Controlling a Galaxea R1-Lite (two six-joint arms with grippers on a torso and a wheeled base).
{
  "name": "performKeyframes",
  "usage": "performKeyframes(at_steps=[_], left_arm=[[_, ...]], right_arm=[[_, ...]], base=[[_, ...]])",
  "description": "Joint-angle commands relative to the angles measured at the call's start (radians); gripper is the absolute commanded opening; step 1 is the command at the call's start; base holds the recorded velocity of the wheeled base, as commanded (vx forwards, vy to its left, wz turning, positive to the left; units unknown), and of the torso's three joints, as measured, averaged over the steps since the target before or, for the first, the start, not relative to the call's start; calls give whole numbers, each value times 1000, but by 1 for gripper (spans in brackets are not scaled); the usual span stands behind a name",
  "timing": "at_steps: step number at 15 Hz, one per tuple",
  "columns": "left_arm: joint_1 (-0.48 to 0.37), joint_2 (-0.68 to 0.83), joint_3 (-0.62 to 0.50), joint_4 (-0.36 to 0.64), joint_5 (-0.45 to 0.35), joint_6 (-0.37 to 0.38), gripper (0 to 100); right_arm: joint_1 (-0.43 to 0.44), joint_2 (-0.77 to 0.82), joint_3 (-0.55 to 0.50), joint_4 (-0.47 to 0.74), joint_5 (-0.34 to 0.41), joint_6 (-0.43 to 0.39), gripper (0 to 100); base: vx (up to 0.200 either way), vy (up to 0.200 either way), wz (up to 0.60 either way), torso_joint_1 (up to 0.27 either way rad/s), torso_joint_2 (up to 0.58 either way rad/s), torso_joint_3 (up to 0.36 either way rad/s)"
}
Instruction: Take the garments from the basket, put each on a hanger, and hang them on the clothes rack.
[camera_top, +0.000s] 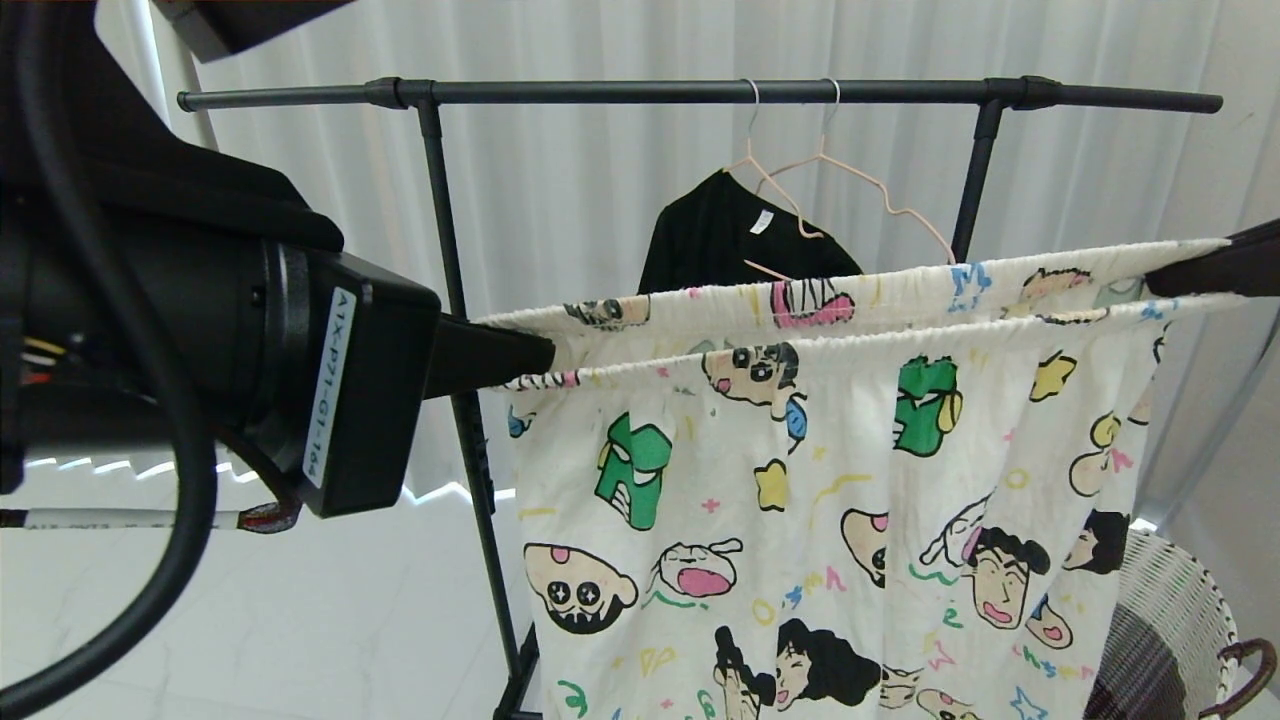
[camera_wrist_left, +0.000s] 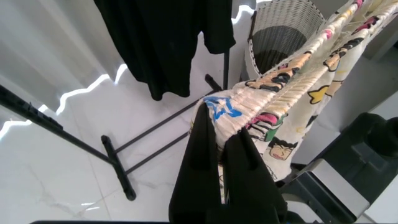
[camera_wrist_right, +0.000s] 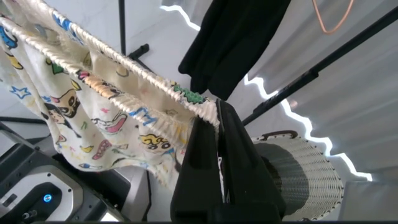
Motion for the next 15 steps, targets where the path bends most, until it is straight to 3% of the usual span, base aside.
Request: performKeyframes(at_steps=[1,4,5,8,13,15], left_arm=[[0,-2,2,0,1,0,0],[0,-2,0,0,1,0,0],[0,-2,2,0,1,0,0],[0,-2,2,0,2,0,0],[-1,25,12,0,128,1,0],[0,25,12,0,136,3,0]], right_arm=[[0,2,0,0,0,1,0],[0,2,-1,2,0,1,0],[0,2,-1,2,0,4,100],[1,1,-1,-1,1,7,100],[-5,-5,36,-92,5,7,100],[-13,-8,45,-98,8,7,100]], base=[[0,0,0,0,0,0],[0,0,0,0,0,0],[0,0,0,0,0,0],[0,0,0,0,0,0],[0,0,0,0,0,0],[0,0,0,0,0,0]])
